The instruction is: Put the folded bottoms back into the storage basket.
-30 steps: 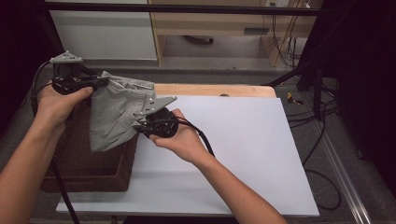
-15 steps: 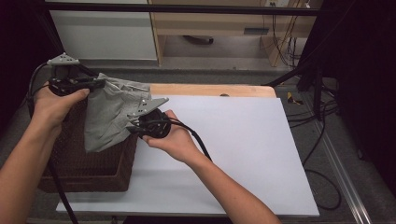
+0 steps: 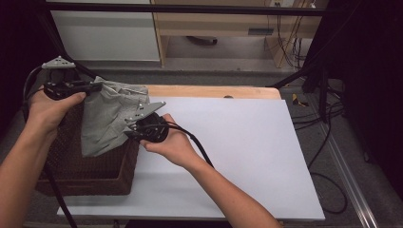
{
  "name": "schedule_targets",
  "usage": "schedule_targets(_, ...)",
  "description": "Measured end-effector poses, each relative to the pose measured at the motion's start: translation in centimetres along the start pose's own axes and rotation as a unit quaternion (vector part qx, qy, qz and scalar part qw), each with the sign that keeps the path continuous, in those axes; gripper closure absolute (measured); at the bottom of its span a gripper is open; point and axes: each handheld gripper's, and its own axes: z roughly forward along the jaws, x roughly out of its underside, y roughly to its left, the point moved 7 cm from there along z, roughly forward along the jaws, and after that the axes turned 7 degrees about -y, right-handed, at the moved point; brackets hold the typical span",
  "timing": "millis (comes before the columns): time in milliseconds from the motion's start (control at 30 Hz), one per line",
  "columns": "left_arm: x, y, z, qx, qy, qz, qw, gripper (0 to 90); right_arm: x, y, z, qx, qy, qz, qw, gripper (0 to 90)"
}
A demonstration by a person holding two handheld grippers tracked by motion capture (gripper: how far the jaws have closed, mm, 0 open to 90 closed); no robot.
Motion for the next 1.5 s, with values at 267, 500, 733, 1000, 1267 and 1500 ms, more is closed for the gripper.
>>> schedule_targets(267,0.3,0.3,-0.2,0.000,0.001,-0.001,1.0000,76.0,0.1,0.2,0.6,-0.004,0.001,0.001,1.0000,84.5)
schedule_targets(500,0.4,0.4,-0.2,-0.001,0.002,-0.001,1.0000,75.9,0.2,0.3,1.0,0.000,-0.001,0.001,1.0000,84.5)
schedule_targets(733,0.6,0.5,-0.2,-0.005,0.003,0.000,1.0000,75.9,0.3,0.5,1.3,-0.002,-0.002,0.002,1.0000,84.4)
schedule_targets(1000,1.0,0.7,-0.3,-0.006,0.006,0.000,1.0000,76.0,0.4,0.6,1.6,-0.001,-0.005,0.000,1.0000,84.4)
schedule_targets(1267,1.1,0.9,-0.4,-0.008,0.006,-0.002,1.0000,75.9,0.6,0.7,2.0,-0.003,-0.004,0.001,1.0000,84.4)
schedule_targets(1500,1.3,1.2,-0.5,-0.012,0.005,-0.004,0.9999,76.0,0.7,0.9,2.3,-0.004,-0.005,0.002,1.0000,84.4)
